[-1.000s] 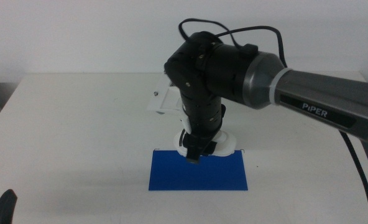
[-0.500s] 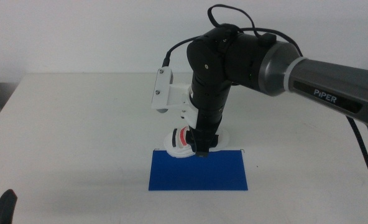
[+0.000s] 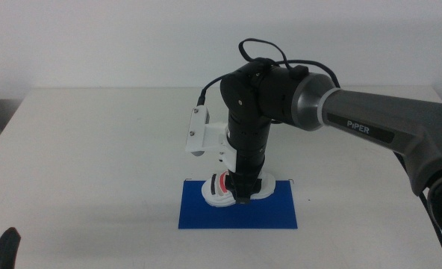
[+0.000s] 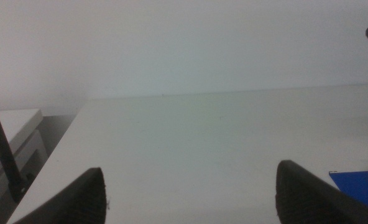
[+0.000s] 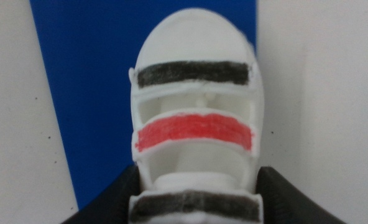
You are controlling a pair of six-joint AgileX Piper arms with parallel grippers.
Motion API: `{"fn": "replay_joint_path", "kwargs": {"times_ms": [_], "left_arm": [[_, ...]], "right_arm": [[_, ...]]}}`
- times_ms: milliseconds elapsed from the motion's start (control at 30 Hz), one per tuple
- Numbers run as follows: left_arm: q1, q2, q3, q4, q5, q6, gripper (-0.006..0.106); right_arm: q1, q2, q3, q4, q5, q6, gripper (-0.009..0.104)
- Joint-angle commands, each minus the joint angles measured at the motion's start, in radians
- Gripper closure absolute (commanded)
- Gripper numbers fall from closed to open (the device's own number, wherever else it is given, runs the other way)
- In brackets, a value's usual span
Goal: Use one arm to grab the shoe from the table and place it on the mat.
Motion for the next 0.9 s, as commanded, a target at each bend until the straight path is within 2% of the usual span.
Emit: {"fn": "replay_joint_path", "kwargs": {"times_ms": [0,233,400,433,533,600,667,767,867], "left_arm": [[-0.004,-0.013,0.007,-0.010,-0.081,-0.005,0.007],[-0.004,-0.013,0.007,-0.010,-0.081,-0.005,0.007],[-0.004,-0.013,0.007,-0.010,-0.081,-0.005,0.007],[-0.004,-0.013,0.007,-0.010,-0.081,-0.005,0.007],[-0.004,-0.013,0.007,-0.010,-0.081,-0.005,0.007],[-0.004,-0.013,0.007,-0.010,-0.081,-0.005,0.007],[-0.004,-0.013,0.007,-0.010,-0.081,-0.005,0.007],[-0.004,-0.013,0.007,-0.010,-0.081,-0.005,0.007],[-0.004,-0.013,0.007,-0.010,-0.081,-0.005,0.007]], "right_arm": [[-0.006,-0.056,-0.020,-0.011,-0.020,-0.012,0.099],[-0.007,-0.034,-0.019,-0.003,0.016,-0.005,0.099],[-0.007,-0.032,-0.019,-0.007,0.017,-0.005,0.091],[-0.008,-0.032,-0.019,-0.010,0.012,0.006,0.041],[-0.008,-0.032,-0.020,-0.011,0.010,0.028,0.020],[-0.009,-0.036,-0.021,-0.001,0.008,0.030,0.010],[-0.013,-0.059,-0.021,0.005,0.004,0.039,0.004],[-0.028,-0.141,0.007,0.014,-0.014,0.087,0.003],[-0.064,-0.294,0.141,0.039,-0.114,0.177,0.003]]}}
